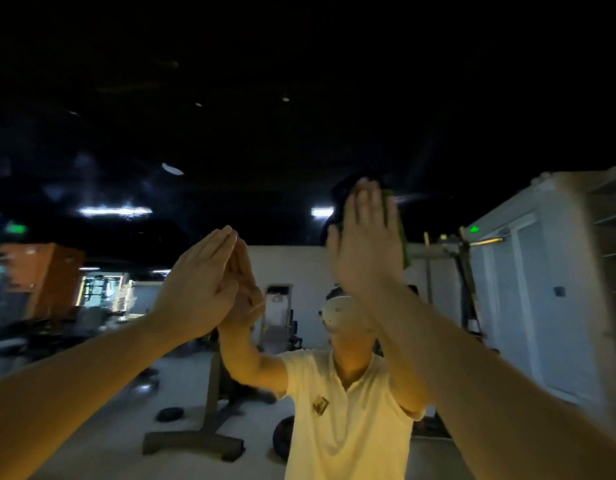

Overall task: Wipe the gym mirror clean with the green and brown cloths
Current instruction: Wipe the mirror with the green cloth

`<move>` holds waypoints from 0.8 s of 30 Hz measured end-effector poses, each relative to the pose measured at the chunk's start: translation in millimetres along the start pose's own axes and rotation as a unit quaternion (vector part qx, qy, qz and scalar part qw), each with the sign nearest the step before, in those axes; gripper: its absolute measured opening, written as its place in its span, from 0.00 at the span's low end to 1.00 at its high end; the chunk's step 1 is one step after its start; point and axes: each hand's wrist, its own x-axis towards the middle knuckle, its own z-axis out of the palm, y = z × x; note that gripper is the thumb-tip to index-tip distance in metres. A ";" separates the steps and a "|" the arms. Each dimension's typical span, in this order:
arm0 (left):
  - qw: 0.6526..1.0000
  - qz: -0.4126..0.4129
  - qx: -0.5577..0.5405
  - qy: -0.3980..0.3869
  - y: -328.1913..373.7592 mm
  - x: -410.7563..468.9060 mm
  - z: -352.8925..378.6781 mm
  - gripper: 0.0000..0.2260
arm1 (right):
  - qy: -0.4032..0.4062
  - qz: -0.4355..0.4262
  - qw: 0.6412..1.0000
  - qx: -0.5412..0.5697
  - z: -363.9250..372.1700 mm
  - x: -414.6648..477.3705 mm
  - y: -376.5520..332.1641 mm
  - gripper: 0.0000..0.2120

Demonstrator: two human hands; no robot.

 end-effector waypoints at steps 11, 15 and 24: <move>1.000 0.010 0.018 -0.012 -62.0 -67.0 6.3 0.34 | -0.064 -0.402 0.913 0.033 8.6 -114.9 -76.2 0.35; 0.997 0.035 0.039 -0.048 -74.1 -74.8 14.7 0.38 | -0.014 -0.058 0.998 -0.004 -5.3 -18.9 -42.2 0.35; 0.999 0.051 -0.012 0.014 -80.7 -59.4 0.0 0.35 | -0.044 -0.325 0.945 0.013 12.4 -108.1 -152.7 0.33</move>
